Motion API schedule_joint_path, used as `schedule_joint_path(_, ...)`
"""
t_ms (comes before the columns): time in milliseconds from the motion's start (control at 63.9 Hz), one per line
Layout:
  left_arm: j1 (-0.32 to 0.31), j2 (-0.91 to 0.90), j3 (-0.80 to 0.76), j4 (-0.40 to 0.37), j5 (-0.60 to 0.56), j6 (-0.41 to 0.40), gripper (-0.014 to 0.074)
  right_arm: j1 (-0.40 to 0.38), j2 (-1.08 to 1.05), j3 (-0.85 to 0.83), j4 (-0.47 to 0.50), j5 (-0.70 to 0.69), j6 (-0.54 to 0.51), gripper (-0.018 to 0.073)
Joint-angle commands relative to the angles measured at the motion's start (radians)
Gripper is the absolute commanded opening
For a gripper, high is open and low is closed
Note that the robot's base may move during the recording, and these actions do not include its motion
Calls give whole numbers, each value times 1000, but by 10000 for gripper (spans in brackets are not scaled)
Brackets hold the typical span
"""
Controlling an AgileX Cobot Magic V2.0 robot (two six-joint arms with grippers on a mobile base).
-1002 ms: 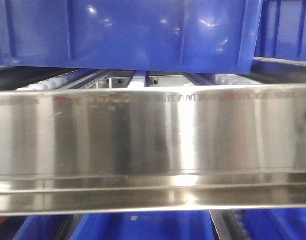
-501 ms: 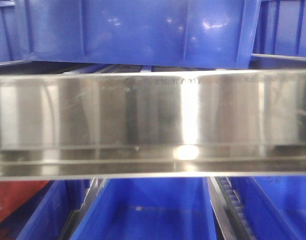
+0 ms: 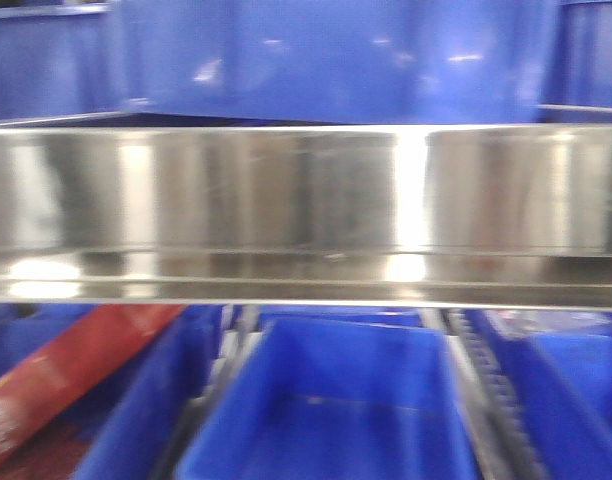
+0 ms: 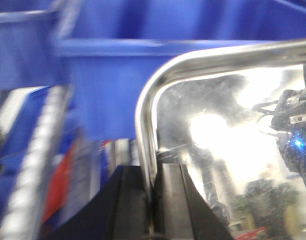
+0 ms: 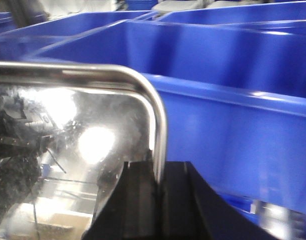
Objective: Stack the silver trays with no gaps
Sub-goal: 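Hold the tray in both grippers while turning away from the rack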
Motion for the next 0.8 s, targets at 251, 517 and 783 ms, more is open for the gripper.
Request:
schedule_joint_path(251, -17, -3, -8, -20, -100, 15, -16, 17, -3, -12, -7, -138, -9, -66)
schedule_joint_path(517, -17, -3, -8, -20, -100, 15, -16, 17, -3, -12, -7, -138, -9, -66)
schedule_joint_path(783, -17, -3, -8, -20, -100, 15, -16, 17, -3, -12, -7, -138, -9, -66)
